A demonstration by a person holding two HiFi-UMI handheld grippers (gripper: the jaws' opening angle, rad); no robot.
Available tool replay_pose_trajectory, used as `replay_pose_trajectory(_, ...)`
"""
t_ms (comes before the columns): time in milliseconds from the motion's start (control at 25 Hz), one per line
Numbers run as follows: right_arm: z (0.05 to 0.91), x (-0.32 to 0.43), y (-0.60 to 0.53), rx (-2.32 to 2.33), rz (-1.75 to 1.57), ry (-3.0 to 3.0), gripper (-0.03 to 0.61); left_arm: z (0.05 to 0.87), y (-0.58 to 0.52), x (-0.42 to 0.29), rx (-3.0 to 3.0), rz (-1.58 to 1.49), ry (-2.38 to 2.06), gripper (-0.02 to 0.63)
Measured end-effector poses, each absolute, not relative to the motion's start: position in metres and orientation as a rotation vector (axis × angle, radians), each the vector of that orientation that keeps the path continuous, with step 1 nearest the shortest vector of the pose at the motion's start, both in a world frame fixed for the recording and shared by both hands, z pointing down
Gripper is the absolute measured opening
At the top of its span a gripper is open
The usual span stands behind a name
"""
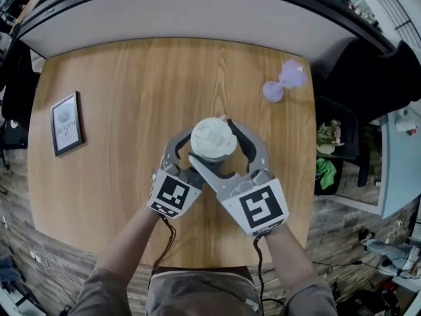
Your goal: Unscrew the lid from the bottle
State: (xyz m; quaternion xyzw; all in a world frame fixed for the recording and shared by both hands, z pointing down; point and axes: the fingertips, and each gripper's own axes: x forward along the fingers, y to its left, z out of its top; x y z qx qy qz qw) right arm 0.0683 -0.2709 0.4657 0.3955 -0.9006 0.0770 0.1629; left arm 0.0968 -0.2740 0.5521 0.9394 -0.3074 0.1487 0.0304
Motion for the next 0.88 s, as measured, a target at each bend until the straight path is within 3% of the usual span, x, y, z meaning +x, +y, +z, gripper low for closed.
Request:
replay_pose_trajectory(320,0.466,0.071,-0.272,1.108,0.207,-2.613,0.374,0.553,-0.271,0.098,2.916,0.444,-0.896,0.368)
replay_pose_trajectory(880,0.469,0.073,-0.249,0.251,0.13,-2.857,0.374,0.555,-0.258,0.1,3.023,0.472,-0.629,0.364)
